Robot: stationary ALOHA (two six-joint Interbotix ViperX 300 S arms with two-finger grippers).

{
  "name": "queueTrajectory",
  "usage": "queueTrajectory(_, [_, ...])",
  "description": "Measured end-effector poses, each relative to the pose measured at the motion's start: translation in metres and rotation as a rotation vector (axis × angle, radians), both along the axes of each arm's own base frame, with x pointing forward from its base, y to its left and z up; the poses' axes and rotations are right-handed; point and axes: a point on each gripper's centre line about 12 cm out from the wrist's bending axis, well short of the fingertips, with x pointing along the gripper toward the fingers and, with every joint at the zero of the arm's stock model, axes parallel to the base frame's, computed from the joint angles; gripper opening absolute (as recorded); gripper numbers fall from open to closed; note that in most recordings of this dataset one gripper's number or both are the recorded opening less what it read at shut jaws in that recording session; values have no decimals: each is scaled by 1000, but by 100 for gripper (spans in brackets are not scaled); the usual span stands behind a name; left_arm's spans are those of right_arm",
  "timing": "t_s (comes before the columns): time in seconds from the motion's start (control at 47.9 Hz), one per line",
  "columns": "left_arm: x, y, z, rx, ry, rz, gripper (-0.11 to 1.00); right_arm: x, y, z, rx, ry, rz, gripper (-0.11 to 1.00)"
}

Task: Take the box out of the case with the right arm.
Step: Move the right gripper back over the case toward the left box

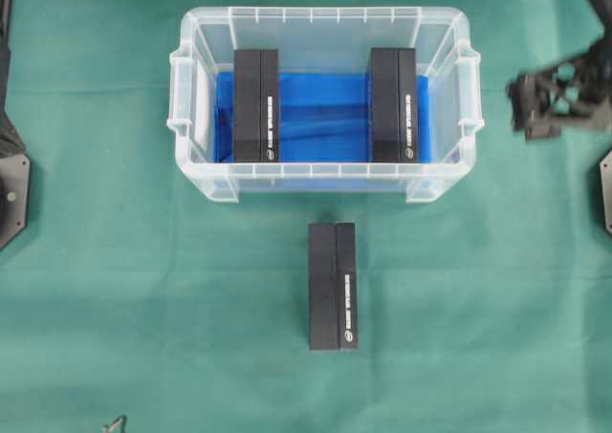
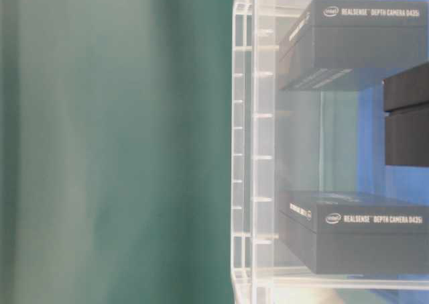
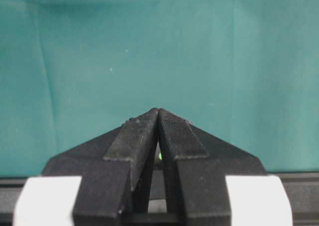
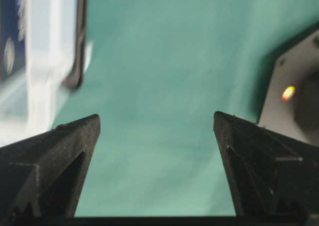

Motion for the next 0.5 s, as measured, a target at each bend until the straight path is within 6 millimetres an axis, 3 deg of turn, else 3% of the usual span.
queueTrajectory(0.25, [0,0,0,2,0,-4,2,-6,-33,-2,-14,-4,-11,90])
queueTrajectory(0.501, [0,0,0,2,2,-4,2,-6,-33,-3,-12,0,-9,90])
